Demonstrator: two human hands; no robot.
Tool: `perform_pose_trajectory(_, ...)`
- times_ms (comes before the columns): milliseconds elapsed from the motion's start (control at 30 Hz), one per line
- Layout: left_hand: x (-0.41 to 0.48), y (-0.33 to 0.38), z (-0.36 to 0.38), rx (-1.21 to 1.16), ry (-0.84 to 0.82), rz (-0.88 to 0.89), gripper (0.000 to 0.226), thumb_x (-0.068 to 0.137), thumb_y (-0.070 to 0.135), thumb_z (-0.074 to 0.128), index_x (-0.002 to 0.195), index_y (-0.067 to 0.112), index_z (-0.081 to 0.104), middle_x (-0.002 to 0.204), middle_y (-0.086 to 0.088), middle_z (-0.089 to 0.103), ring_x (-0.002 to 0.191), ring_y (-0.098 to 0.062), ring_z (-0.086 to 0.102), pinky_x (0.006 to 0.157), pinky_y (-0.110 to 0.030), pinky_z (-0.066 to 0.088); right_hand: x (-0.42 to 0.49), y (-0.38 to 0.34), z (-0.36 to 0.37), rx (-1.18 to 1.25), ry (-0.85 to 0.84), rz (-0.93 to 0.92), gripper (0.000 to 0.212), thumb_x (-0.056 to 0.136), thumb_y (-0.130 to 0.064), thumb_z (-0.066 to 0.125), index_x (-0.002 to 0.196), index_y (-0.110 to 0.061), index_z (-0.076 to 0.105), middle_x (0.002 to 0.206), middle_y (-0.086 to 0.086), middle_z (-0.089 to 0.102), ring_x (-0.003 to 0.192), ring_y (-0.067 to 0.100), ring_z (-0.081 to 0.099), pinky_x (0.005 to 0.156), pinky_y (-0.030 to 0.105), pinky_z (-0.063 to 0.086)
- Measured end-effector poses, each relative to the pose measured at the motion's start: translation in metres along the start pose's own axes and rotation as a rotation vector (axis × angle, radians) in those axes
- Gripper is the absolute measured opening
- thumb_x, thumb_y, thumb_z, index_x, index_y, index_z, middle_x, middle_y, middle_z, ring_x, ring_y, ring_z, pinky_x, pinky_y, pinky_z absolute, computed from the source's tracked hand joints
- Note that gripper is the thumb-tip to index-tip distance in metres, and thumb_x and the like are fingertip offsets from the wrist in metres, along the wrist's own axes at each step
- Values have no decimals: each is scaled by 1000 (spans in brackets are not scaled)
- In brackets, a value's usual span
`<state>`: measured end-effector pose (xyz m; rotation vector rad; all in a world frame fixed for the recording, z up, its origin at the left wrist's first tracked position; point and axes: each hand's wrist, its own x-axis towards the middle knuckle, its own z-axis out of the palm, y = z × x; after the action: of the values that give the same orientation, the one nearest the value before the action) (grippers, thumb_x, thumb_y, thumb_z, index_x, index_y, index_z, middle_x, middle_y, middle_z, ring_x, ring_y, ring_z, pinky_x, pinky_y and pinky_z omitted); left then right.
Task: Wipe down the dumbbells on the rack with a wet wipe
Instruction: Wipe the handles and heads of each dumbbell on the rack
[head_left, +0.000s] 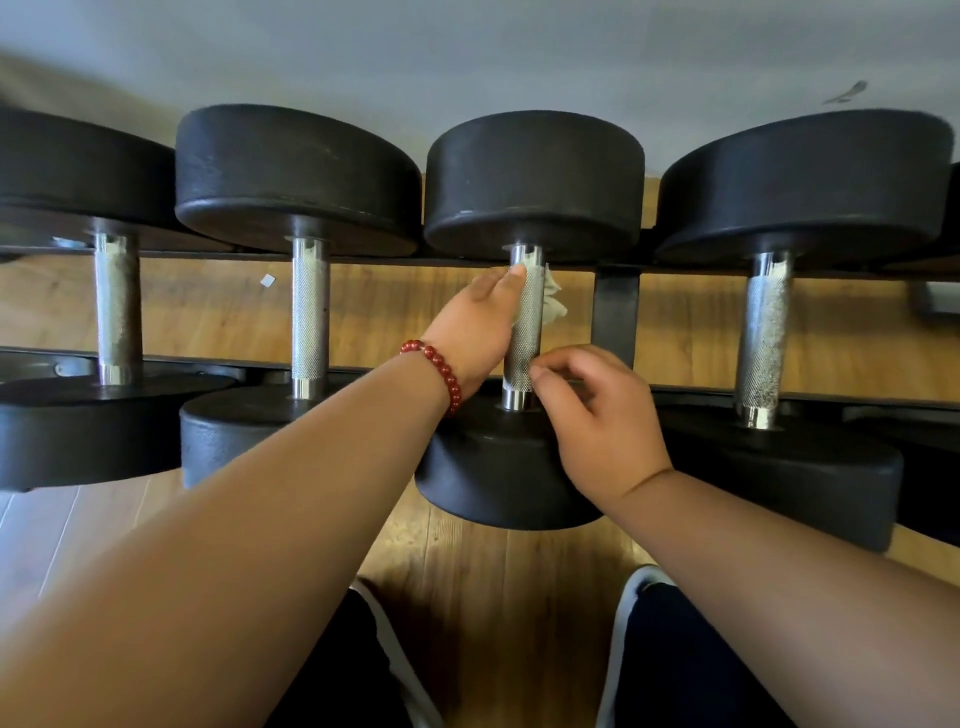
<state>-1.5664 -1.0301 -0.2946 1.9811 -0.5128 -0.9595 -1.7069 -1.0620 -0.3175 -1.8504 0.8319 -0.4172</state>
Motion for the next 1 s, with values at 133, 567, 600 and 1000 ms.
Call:
perform_pose_trajectory(133,12,7,3,149,25,33,48,104,44,30,132,10,51,111,-10,62,91,-19,56,69,-20,44,1,1,0,9,-3,-7,12,91,-28,58,88,-23,68,90,-13,61,89,4,58,78,22,47)
perform_pose_trajectory(567,8,-4,-4,-27,3,56,35,104,17,41,136,7,50,135,-8,54,112,-1,56,85,-5,40,0,2,1,44,16,-10,15,90,-35,55,87,-26,66,90,-15,60,90,0,57,73,7,42)
perform_pose_trajectory(600,7,-10,-10,-131,-22,61,32,103,11,42,133,6,52,129,-8,57,101,5,59,83,-4,42,0,2,1,53,21,-7,15,90,-35,55,87,-26,67,91,-15,61,90,1,57,74,10,44)
perform_pose_trajectory(1000,20,11,11,33,8,-50,60,92,62,45,107,6,58,88,-3,69,84,-15,66,80,-29,48,0,2,1,30,8,-2,15,89,-33,55,90,-24,67,90,-15,60,88,1,58,74,10,44)
